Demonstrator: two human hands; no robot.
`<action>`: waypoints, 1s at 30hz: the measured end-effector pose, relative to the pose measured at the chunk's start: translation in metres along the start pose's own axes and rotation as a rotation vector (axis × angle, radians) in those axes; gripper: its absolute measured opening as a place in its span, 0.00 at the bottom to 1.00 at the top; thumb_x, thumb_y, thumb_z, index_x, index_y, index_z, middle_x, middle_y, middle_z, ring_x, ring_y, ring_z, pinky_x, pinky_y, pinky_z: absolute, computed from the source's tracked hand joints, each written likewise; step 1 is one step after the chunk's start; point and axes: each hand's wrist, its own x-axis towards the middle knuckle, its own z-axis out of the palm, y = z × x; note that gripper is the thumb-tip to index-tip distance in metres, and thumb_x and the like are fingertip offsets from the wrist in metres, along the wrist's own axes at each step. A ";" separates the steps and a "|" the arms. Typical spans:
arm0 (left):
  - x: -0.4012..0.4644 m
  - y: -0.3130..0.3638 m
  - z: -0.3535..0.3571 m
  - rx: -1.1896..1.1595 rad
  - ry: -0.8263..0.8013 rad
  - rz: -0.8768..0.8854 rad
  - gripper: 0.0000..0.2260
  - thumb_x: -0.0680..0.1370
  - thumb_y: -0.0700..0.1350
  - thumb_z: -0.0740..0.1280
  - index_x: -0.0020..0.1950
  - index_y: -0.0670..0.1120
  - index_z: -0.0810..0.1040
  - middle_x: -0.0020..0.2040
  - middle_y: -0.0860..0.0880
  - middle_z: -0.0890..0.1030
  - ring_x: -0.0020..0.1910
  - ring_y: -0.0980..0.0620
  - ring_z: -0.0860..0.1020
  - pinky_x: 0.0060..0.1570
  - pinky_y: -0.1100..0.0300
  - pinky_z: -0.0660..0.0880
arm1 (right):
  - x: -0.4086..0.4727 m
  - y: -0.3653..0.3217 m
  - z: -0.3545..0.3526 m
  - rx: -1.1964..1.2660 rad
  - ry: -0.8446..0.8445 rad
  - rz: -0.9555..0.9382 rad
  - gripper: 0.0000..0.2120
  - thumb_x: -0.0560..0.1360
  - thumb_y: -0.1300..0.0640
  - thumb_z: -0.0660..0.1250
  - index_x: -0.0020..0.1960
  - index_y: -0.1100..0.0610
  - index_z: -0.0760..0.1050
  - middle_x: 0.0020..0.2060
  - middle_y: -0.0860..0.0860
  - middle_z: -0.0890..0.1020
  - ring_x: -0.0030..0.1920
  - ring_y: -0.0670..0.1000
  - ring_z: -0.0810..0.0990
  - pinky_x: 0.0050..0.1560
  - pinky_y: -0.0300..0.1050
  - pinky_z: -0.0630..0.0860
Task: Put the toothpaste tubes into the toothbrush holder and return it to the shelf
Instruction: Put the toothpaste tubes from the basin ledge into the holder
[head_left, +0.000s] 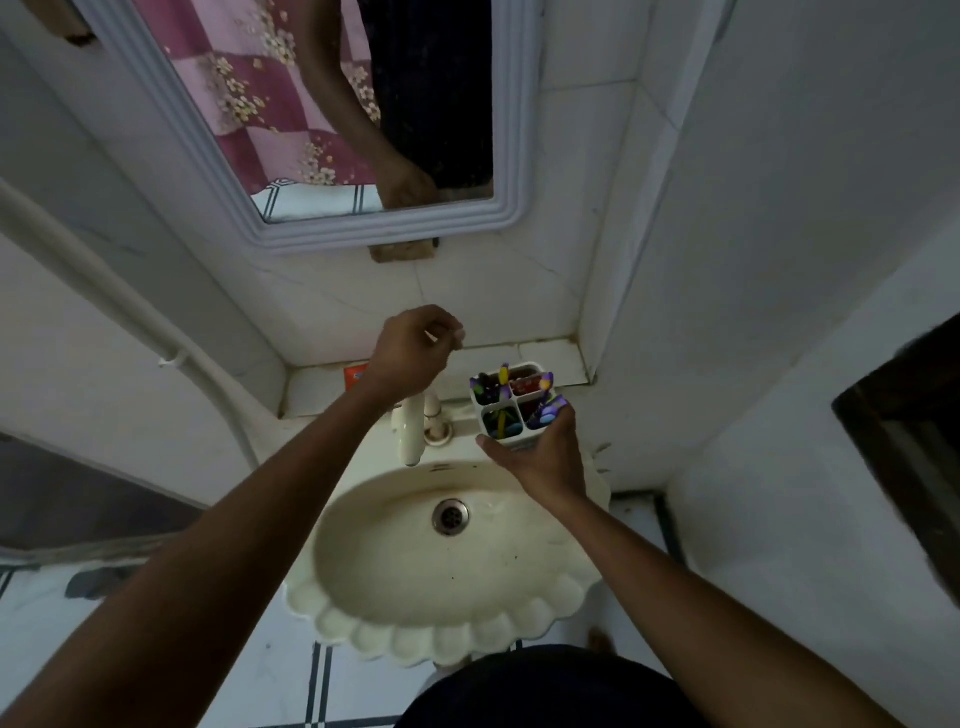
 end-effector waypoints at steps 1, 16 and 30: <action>-0.001 -0.009 -0.003 -0.035 0.029 -0.037 0.03 0.83 0.45 0.73 0.53 0.46 0.85 0.41 0.55 0.86 0.34 0.62 0.83 0.36 0.65 0.81 | 0.000 0.000 -0.001 0.004 0.003 0.001 0.55 0.57 0.28 0.86 0.73 0.47 0.64 0.65 0.46 0.80 0.65 0.52 0.82 0.63 0.54 0.85; -0.011 -0.158 -0.003 0.095 0.024 -0.328 0.08 0.82 0.48 0.72 0.57 0.47 0.86 0.50 0.48 0.87 0.49 0.49 0.83 0.50 0.60 0.72 | -0.004 -0.003 0.007 0.018 0.075 0.043 0.50 0.54 0.33 0.90 0.68 0.44 0.70 0.59 0.40 0.86 0.58 0.45 0.87 0.60 0.57 0.86; 0.031 -0.211 0.008 0.757 -0.299 -0.378 0.28 0.81 0.52 0.69 0.78 0.43 0.68 0.74 0.38 0.70 0.75 0.36 0.67 0.72 0.40 0.67 | -0.013 -0.006 0.020 0.029 0.079 0.059 0.55 0.55 0.31 0.90 0.75 0.39 0.67 0.65 0.37 0.83 0.64 0.41 0.83 0.68 0.51 0.83</action>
